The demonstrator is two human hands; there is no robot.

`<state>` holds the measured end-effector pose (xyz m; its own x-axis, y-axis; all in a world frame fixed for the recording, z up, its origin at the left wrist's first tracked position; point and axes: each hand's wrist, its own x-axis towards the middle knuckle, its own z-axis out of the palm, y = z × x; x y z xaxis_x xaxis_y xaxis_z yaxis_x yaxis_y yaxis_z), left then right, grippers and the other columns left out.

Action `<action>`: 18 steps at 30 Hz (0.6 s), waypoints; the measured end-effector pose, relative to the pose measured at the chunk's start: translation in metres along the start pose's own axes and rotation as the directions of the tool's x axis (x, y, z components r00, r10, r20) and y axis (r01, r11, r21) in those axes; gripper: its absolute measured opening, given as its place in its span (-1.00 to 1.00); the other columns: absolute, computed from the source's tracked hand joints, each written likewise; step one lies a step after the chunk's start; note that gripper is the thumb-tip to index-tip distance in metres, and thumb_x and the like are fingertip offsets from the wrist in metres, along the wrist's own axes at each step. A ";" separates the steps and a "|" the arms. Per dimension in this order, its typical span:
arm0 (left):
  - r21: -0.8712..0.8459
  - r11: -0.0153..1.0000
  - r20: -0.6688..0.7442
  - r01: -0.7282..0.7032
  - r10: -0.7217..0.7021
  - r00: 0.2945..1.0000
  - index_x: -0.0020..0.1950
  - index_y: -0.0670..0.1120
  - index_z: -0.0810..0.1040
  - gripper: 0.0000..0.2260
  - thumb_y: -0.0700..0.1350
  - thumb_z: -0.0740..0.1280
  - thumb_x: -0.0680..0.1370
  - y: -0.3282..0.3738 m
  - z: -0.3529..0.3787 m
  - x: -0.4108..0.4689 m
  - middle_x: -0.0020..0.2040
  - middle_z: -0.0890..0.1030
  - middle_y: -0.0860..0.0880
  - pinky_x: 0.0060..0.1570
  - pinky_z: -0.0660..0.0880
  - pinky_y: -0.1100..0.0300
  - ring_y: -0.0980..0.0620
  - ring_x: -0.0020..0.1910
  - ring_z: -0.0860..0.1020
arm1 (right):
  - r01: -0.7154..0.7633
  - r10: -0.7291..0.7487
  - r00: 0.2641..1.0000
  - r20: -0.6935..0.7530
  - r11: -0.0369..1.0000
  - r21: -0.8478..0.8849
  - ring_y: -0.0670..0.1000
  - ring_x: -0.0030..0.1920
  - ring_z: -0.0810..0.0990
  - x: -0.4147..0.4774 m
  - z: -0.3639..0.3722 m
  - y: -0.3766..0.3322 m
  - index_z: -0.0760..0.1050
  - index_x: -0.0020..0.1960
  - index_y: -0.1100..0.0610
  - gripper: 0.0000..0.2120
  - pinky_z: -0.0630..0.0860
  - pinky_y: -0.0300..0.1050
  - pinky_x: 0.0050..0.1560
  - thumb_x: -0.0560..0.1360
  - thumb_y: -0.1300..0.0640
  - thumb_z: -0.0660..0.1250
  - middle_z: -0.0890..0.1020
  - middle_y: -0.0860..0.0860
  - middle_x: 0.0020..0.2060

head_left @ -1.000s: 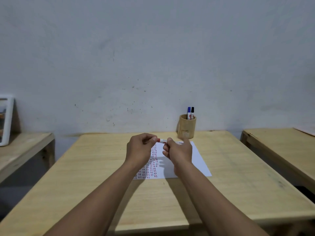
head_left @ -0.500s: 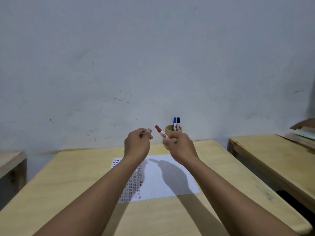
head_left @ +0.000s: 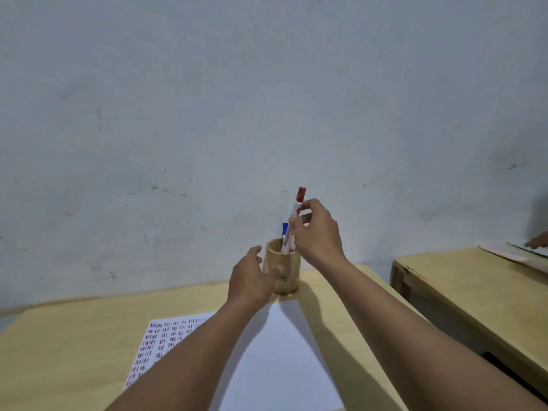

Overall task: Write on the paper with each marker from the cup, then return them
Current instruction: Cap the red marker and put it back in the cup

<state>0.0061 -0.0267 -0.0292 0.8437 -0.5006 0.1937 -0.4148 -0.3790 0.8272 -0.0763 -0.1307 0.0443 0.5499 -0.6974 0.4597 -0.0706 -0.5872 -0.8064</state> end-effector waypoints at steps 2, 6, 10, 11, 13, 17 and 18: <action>0.026 1.000 0.010 -0.001 0.001 1.000 0.55 -0.07 0.29 -0.37 0.07 0.40 0.53 0.001 0.010 0.006 0.36 0.53 -0.08 0.27 0.47 0.01 -0.07 0.33 0.51 | 0.009 -0.009 1.000 -0.005 1.000 -0.004 -0.11 -0.22 0.62 0.010 0.006 0.004 0.46 0.15 0.05 -0.88 0.63 0.00 -0.15 0.61 0.15 0.26 0.56 -0.16 -0.22; 0.004 1.000 0.013 -0.030 0.030 0.999 0.36 -0.04 0.46 -0.44 0.19 0.29 0.42 0.007 0.018 0.008 0.17 0.63 -0.03 0.14 0.56 -0.03 -0.08 0.15 0.60 | -0.025 0.030 0.998 0.056 0.995 -0.098 0.05 -0.10 0.68 0.024 0.024 0.019 0.50 0.14 0.03 -0.85 0.63 0.09 -0.02 0.58 0.07 0.29 0.65 -0.05 -0.14; 0.012 0.999 0.020 -0.051 0.051 0.998 0.31 0.03 0.46 -0.42 0.14 0.26 0.30 0.006 0.023 0.011 0.09 0.64 0.02 0.08 0.58 -0.04 -0.04 0.06 0.61 | -0.074 0.102 0.987 0.124 0.974 -0.215 0.07 -0.04 0.66 0.028 0.041 0.040 0.65 0.03 0.05 -0.86 0.61 0.02 0.01 0.55 0.06 0.33 0.71 0.01 -0.06; 0.008 0.999 0.025 -0.054 0.054 0.998 0.32 0.04 0.46 -0.45 0.11 0.29 0.33 0.006 0.024 0.012 0.09 0.64 0.03 0.07 0.58 -0.04 -0.04 0.05 0.61 | -0.078 0.113 0.983 0.141 0.969 -0.235 0.07 -0.07 0.65 0.028 0.044 0.044 0.68 -0.02 0.06 -0.86 0.61 0.00 -0.02 0.55 0.07 0.34 0.71 0.02 -0.08; -0.010 0.998 0.028 -0.059 0.059 0.998 0.33 0.04 0.45 -0.50 0.09 0.31 0.40 0.005 0.025 0.012 0.09 0.63 0.03 0.06 0.58 -0.02 -0.04 0.05 0.60 | -0.089 0.134 0.975 0.176 0.966 -0.243 0.05 -0.13 0.64 0.029 0.048 0.049 0.72 -0.08 0.09 -0.85 0.57 -0.06 -0.12 0.55 0.09 0.37 0.70 0.04 -0.14; -0.034 0.998 0.002 -0.054 0.054 0.999 0.27 0.02 0.46 -0.61 0.02 0.38 0.46 0.000 0.028 0.017 0.01 0.62 0.06 0.01 0.58 0.01 -0.03 0.01 0.60 | -0.090 0.115 0.988 0.104 0.971 -0.221 0.08 -0.08 0.65 0.034 0.047 0.051 0.69 0.03 0.11 -0.83 0.58 -0.07 -0.10 0.51 0.17 0.34 0.71 0.06 -0.07; -0.031 0.998 -0.006 -0.053 0.052 0.999 0.25 0.04 0.47 -0.64 -0.01 0.39 0.47 -0.002 0.030 0.018 0.00 0.63 0.07 0.01 0.58 0.00 -0.03 -0.01 0.61 | -0.079 0.097 0.993 0.065 0.968 -0.238 0.09 -0.08 0.64 0.036 0.046 0.050 0.64 0.06 0.09 -0.82 0.56 -0.07 -0.13 0.51 0.18 0.32 0.70 0.05 -0.05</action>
<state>0.0125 -0.0583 -0.0434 0.8229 -0.5150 0.2400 -0.4478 -0.3279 0.8319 -0.0223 -0.1665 0.0030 0.5930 -0.7232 0.3539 -0.3097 -0.6106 -0.7288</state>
